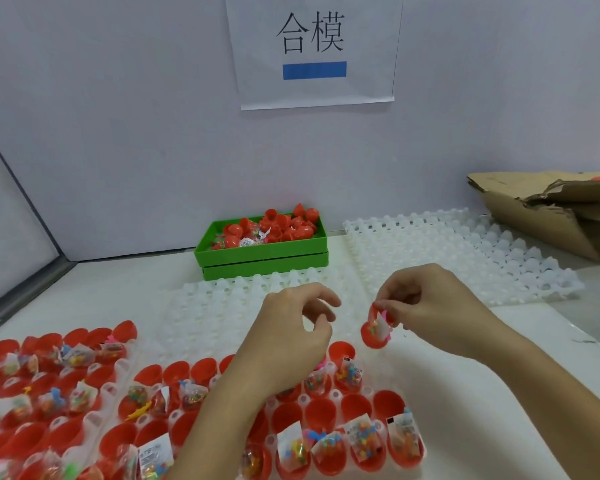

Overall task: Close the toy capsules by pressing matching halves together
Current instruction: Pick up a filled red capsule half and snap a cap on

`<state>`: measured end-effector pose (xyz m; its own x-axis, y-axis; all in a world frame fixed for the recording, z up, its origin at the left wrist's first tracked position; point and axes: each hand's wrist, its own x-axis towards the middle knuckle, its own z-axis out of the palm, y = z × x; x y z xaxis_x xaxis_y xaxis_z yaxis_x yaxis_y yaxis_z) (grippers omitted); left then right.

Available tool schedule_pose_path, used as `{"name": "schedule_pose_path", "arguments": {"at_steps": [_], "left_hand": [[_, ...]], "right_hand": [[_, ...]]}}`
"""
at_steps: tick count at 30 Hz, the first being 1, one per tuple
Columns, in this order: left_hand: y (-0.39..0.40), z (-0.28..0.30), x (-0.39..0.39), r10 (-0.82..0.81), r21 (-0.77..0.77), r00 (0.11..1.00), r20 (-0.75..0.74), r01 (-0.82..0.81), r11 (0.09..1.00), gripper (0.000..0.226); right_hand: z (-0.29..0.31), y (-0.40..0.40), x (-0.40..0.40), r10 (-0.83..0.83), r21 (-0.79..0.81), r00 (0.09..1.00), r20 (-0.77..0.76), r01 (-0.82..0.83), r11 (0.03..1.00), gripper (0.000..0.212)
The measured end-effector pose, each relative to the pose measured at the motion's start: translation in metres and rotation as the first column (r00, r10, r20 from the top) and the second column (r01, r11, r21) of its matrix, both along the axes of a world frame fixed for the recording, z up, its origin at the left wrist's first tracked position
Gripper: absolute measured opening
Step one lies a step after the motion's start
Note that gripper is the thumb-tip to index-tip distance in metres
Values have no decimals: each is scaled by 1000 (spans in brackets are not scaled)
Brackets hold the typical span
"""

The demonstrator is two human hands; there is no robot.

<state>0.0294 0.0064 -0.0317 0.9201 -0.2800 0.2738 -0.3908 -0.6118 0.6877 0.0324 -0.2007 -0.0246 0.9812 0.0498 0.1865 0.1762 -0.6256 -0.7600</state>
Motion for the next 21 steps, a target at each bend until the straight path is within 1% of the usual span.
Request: {"name": "schedule_pose_path", "arguments": {"at_steps": [3, 4, 6, 8, 10, 11, 13, 15, 18, 21], "left_hand": [[-1, -1, -2, -146, -28, 985, -95, 144, 989, 47], [-2, -1, -3, -166, -42, 979, -119, 162, 986, 53], [-7, 0, -4, -147, -95, 981, -125, 136, 986, 58], [-14, -1, -5, -99, -166, 992, -72, 86, 982, 44], [-17, -1, -5, -37, -188, 999, 3, 37, 982, 26], [-18, -2, -5, -18, -188, 1000, 24, 22, 982, 21], [-19, -3, -4, -8, -186, 1000, 27, 13, 982, 18], [-19, -3, -4, 5, -184, 1000, 26, -1, 983, 19], [-18, -3, -3, 41, -186, 999, 23, -36, 982, 20], [-17, -2, -3, 49, -192, 999, 17, -45, 980, 19]], "right_hand": [[2, 6, -1, -115, 95, 993, 31, 111, 989, 15], [3, 9, -1, -149, 118, 988, 45, 143, 983, 14], [2, 14, -4, -194, 147, 978, 75, 182, 972, 13], [2, 19, -6, -213, 174, 972, 97, 194, 965, 12], [1, 22, -7, -220, 187, 969, 117, 196, 963, 11], [1, 22, -7, -222, 196, 967, 125, 195, 961, 10], [2, 21, -6, -195, 266, 974, 113, 160, 951, 9], [5, 19, -7, -111, 356, 989, 96, 70, 932, 7], [8, 15, -8, -3, 380, 989, 147, -53, 923, 7], [9, 14, -9, 62, 377, 979, 195, -133, 916, 12]]}}
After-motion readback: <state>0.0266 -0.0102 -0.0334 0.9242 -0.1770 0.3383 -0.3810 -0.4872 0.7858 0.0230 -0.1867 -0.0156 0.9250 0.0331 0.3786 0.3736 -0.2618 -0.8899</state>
